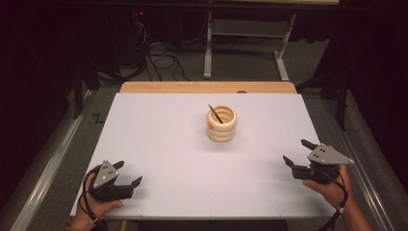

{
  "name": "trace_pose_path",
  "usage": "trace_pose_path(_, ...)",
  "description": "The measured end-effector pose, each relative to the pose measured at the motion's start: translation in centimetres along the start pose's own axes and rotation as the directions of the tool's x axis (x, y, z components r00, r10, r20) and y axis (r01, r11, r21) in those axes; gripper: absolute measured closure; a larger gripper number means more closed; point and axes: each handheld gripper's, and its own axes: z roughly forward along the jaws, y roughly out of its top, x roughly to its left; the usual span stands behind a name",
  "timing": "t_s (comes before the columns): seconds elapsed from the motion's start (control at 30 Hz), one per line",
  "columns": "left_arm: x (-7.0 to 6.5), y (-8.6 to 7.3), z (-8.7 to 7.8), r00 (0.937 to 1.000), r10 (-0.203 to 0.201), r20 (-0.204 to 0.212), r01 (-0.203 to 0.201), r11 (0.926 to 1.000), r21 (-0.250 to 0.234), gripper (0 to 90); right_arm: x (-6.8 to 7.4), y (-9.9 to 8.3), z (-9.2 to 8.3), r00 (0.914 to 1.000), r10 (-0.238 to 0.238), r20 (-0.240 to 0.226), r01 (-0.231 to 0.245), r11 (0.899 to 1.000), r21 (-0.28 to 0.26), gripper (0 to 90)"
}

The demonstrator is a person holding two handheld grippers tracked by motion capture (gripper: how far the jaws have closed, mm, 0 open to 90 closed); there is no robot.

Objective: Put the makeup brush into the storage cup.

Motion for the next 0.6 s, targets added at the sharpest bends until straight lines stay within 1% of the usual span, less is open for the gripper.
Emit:
trace_pose_path(0.17, 0.0, 0.0, 0.0, 1.0000, 0.001, 0.002, -0.001, 1.0000, 0.002, 17.1, -0.2, -1.1, -0.6, 1.0000, -0.001, 0.009, 0.001, 1.000, 0.013, 21.7)
trace_pose_path(0.37, 0.0, 0.0, 0.0, 1.0000, 0.000, 0.001, 0.000, 1.0000, 0.004, 17.1, -0.4, -2.6, -1.1, 0.9996, 0.024, 0.015, -0.024, 0.999, 0.026, 21.7)
trace_pose_path(0.47, 0.0, 0.0, 0.1, 1.0000, 0.001, 0.002, -0.001, 1.0000, 0.006, 17.1, -0.6, -3.1, -1.3, 0.9993, 0.032, 0.019, -0.032, 0.999, 0.024, 21.7)
trace_pose_path(0.6, 0.0, 0.0, 0.1, 1.0000, 0.001, 0.002, -0.001, 1.0000, 0.007, 17.1, -0.8, -3.8, -1.7, 0.9981, 0.058, 0.023, -0.058, 0.998, 0.025, 21.7)
